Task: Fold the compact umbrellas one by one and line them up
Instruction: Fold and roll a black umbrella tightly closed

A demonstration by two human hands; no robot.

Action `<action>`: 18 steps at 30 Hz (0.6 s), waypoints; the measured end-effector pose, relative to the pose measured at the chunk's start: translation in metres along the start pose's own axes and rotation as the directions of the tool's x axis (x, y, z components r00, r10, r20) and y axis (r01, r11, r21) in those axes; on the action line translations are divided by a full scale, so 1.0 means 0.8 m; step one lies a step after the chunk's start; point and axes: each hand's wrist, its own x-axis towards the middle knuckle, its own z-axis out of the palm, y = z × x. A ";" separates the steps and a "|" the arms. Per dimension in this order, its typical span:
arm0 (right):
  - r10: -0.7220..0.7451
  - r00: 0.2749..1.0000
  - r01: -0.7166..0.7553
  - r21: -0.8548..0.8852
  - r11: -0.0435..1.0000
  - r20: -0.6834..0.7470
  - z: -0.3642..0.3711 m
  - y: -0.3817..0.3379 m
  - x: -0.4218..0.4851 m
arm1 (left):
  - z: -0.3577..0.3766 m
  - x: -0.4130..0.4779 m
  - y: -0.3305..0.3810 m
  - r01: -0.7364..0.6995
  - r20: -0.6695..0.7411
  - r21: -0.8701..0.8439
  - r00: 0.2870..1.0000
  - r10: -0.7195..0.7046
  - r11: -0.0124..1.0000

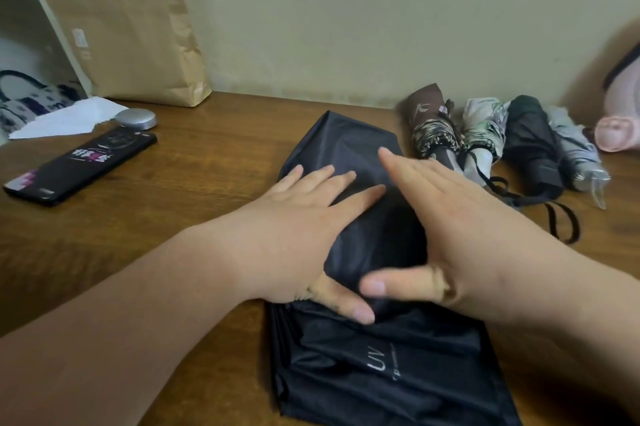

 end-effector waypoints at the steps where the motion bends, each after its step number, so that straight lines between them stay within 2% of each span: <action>1: -0.011 0.991 0.014 0.027 1.000 -0.131 0.007 -0.007 0.003 | 0.000 0.000 0.001 0.005 0.008 -0.005 1.000 -0.005 1.000; 2: -0.002 0.978 0.012 0.047 0.999 -0.208 0.013 -0.012 0.007 | 0.001 0.001 0.001 0.009 0.019 -0.009 1.000 -0.009 1.000; 3: 0.018 0.975 -0.007 0.052 0.999 -0.220 0.020 -0.016 0.012 | 0.001 0.002 0.001 0.009 0.029 -0.007 1.000 -0.009 1.000; 7: 0.093 0.996 -0.091 -0.110 0.990 0.013 0.039 -0.008 0.017 | -0.004 -0.001 -0.004 0.003 0.081 0.021 0.997 -0.005 1.000; 11: 0.168 0.966 -0.127 -0.203 0.971 0.196 0.022 0.013 0.002 | -0.002 -0.002 -0.012 0.030 0.100 -0.020 0.995 -0.028 0.999; 14: 0.204 0.941 -0.143 -0.230 0.963 0.269 0.004 0.023 -0.010 | -0.001 -0.002 -0.011 0.033 0.105 -0.036 0.994 -0.030 0.999; 18: 0.181 0.941 -0.127 -0.196 0.972 0.286 -0.011 0.026 -0.012 | -0.010 -0.010 0.004 0.077 0.092 -0.014 0.993 -0.075 0.997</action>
